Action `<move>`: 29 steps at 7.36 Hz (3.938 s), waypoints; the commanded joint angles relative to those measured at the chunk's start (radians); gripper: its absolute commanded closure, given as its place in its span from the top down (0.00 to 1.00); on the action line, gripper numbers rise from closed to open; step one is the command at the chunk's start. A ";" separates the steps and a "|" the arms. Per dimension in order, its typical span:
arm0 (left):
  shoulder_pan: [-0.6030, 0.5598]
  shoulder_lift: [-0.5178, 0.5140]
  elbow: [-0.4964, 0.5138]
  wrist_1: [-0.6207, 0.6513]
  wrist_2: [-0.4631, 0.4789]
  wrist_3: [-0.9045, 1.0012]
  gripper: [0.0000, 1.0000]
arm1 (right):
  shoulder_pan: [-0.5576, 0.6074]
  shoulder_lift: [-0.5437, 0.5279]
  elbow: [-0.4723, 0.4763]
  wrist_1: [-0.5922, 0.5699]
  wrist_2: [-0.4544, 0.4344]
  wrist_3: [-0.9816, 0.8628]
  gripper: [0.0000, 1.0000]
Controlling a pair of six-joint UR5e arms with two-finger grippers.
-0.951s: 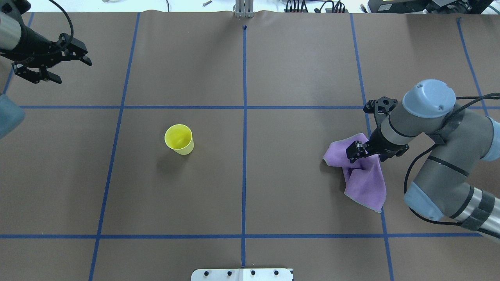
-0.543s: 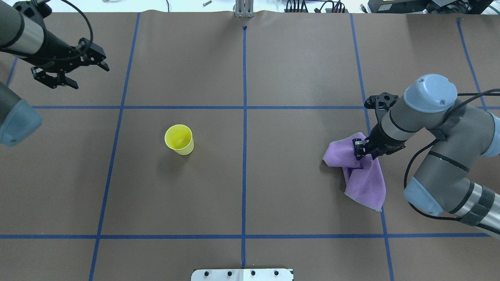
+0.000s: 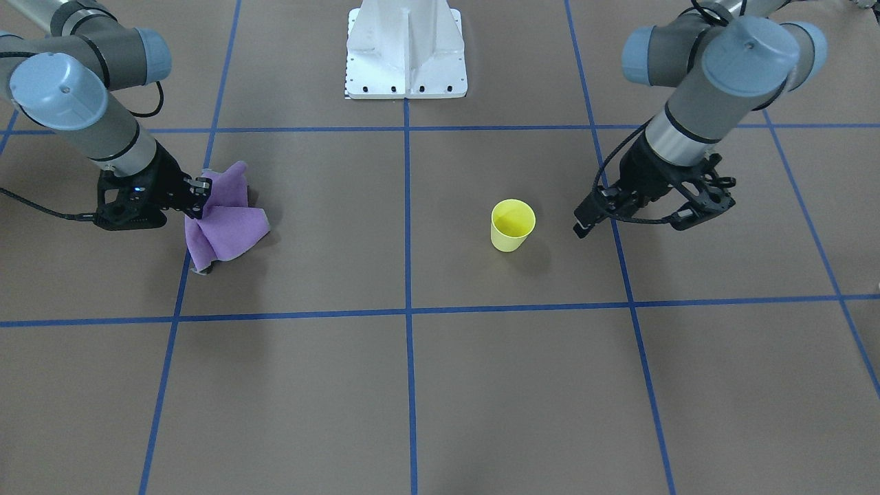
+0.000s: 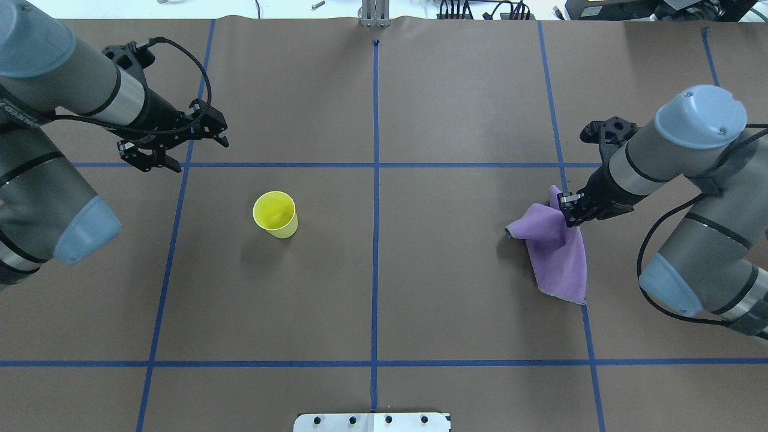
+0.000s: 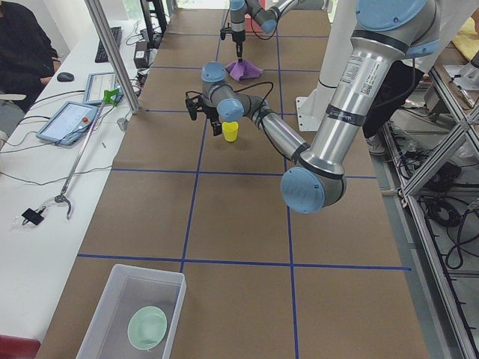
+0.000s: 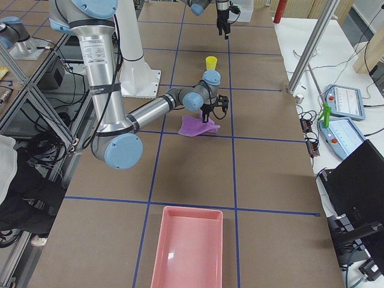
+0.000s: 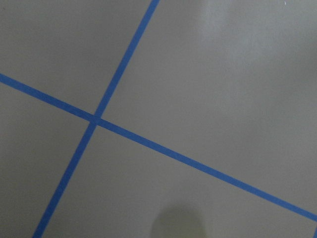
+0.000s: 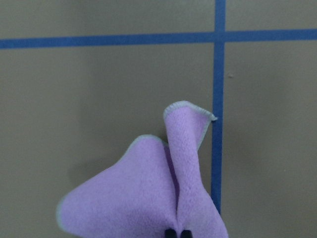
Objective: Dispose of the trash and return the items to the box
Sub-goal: 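Lift the purple cloth with the right gripper while the left grasps the yellow cup, then carry the cloth into the pink bin while the left gripper carries the cup away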
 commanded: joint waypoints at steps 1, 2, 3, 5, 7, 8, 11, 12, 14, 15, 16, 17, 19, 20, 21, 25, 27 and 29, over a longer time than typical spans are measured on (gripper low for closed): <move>0.126 0.002 -0.017 0.002 0.109 -0.040 0.97 | 0.126 -0.001 0.011 -0.003 0.111 -0.003 0.00; 0.158 0.009 -0.011 0.000 0.130 -0.039 0.96 | 0.191 0.003 0.014 -0.018 0.166 -0.004 0.00; 0.166 0.008 -0.010 0.002 0.130 -0.040 0.93 | 0.223 -0.004 0.025 -0.026 0.167 -0.015 0.00; 0.211 0.010 0.001 0.000 0.153 -0.040 0.82 | 0.289 -0.011 0.037 -0.028 0.173 -0.032 0.00; 0.241 -0.004 0.035 -0.001 0.179 -0.047 0.82 | 0.326 -0.018 0.054 -0.031 0.173 -0.033 0.00; 0.243 -0.009 0.049 -0.001 0.179 -0.050 0.73 | 0.344 -0.039 0.071 -0.031 0.173 -0.052 0.00; 0.243 -0.021 0.055 -0.003 0.177 -0.077 0.00 | 0.426 -0.119 0.074 -0.029 0.175 -0.200 0.00; 0.243 -0.021 0.055 -0.003 0.176 -0.077 0.00 | 0.462 -0.170 0.080 -0.029 0.175 -0.284 0.00; 0.225 -0.032 0.049 0.000 0.165 -0.079 0.00 | 0.548 -0.262 0.071 -0.031 0.173 -0.474 0.00; 0.182 -0.032 0.034 0.002 0.129 -0.079 0.00 | 0.591 -0.296 0.071 -0.031 0.173 -0.533 0.00; 0.092 -0.030 0.030 0.002 0.010 -0.077 0.00 | 0.630 -0.335 0.065 -0.032 0.171 -0.614 0.00; 0.000 -0.026 0.024 0.031 -0.096 -0.068 0.00 | 0.668 -0.359 0.050 -0.046 0.164 -0.683 0.00; -0.166 -0.024 0.023 0.141 -0.181 0.089 0.00 | 0.783 -0.360 -0.021 -0.147 0.124 -0.945 0.00; -0.259 -0.024 0.021 0.254 -0.204 0.261 0.00 | 0.862 -0.354 -0.029 -0.214 0.083 -1.084 0.00; -0.336 -0.020 0.030 0.335 -0.203 0.452 0.00 | 0.937 -0.344 -0.042 -0.286 0.063 -1.212 0.00; -0.641 -0.001 0.287 0.404 -0.202 1.016 0.00 | 1.029 -0.235 -0.316 -0.286 -0.052 -1.396 0.00; -0.750 -0.035 0.465 0.378 -0.200 1.212 0.00 | 1.021 -0.236 -0.441 -0.144 -0.065 -1.386 0.20; -0.800 -0.036 0.634 0.234 -0.199 1.286 0.00 | 1.020 -0.245 -0.484 -0.048 -0.059 -1.380 1.00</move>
